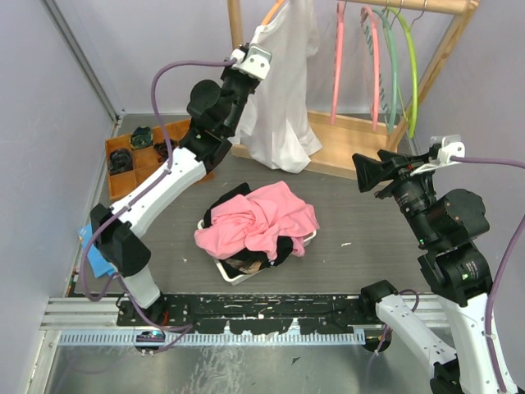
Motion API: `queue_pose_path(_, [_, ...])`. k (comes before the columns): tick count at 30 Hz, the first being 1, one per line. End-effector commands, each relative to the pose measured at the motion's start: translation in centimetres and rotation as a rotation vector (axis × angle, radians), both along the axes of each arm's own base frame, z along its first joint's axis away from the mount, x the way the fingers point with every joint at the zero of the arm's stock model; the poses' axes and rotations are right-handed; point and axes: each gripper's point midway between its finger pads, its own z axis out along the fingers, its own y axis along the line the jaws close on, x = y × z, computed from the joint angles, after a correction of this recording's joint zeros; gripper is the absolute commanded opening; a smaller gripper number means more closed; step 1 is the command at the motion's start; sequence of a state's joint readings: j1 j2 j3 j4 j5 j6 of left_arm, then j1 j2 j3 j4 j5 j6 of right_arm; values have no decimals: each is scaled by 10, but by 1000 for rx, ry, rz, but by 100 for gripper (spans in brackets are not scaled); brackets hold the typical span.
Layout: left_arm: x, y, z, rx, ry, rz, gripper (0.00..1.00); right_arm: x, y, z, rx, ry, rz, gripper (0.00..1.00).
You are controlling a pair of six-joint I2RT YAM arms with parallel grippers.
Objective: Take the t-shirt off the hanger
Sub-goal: Pick up the hanger from the clothesline.
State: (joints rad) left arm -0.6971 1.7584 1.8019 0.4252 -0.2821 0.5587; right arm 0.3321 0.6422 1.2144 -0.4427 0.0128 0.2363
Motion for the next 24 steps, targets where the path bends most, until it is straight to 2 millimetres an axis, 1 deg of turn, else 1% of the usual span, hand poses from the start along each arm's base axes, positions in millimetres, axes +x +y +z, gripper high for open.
queue_pose_path(1, [-52, 34, 69, -128, -159, -9, 0, -5, 2, 19, 21, -53, 19, 68])
queue_pose_path(3, [-60, 36, 63, -121, -143, -22, 0, -6, 2, 22, 20, -58, 21, 68])
queue_pose_path(5, [-72, 42, 64, -128, -134, -38, 0, -6, 3, 26, 19, -65, 26, 68])
queue_pose_path(6, [-76, 42, 58, -123, -117, -52, 0, -6, 4, 28, 20, -69, 30, 68])
queue_pose_path(10, [-98, 49, 44, -125, -65, -112, 0, -3, 13, 41, 30, -93, 71, 68])
queue_pose_path(11, [-108, 54, 44, -130, -63, -123, 0, -1, 15, 43, 33, -97, 78, 68])
queue_pose_path(14, [-128, 59, 36, -134, -37, -172, 0, 6, 21, 54, 33, -113, 98, 68])
queue_pose_path(16, [-146, 66, 34, -145, -32, -209, 0, 12, 26, 60, 34, -120, 116, 68])
queue_pose_path(19, [-163, 70, 21, -160, 9, -260, 0, 23, 37, 67, 48, -128, 150, 68])
queue_pose_path(20, [-171, 73, 21, -169, 16, -284, 0, 26, 40, 68, 53, -129, 162, 68])
queue_pose_path(24, [-197, 81, 5, -198, 68, -351, 0, 41, 53, 66, 65, -116, 201, 68])
